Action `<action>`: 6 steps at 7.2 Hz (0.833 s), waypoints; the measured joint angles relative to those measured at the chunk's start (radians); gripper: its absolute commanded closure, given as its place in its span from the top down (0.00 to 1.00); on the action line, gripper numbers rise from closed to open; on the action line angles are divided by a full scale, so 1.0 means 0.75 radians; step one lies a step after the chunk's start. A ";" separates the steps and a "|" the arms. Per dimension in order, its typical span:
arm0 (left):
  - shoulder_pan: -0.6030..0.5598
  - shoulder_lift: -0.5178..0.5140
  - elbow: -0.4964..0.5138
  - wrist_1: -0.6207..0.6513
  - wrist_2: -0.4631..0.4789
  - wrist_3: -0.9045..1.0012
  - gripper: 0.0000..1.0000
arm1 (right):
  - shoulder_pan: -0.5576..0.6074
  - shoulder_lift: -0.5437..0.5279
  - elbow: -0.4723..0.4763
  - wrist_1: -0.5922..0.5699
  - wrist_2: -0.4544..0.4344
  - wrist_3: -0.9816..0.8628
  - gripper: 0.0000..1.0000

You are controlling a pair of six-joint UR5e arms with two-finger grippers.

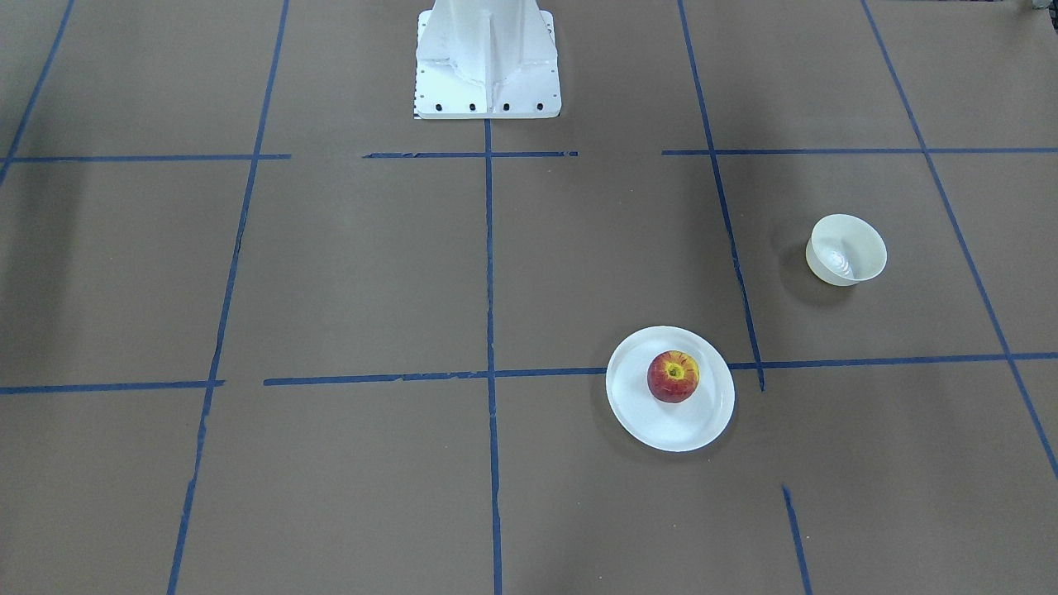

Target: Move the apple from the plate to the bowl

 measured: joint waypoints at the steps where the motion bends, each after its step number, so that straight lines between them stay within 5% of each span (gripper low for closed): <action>1: 0.086 -0.013 -0.068 -0.016 0.011 -0.113 0.99 | 0.000 0.000 0.000 0.000 0.000 0.000 1.00; 6: 0.638 -0.201 -0.244 -0.242 0.028 -0.890 0.99 | 0.000 0.000 0.001 0.000 0.000 0.000 1.00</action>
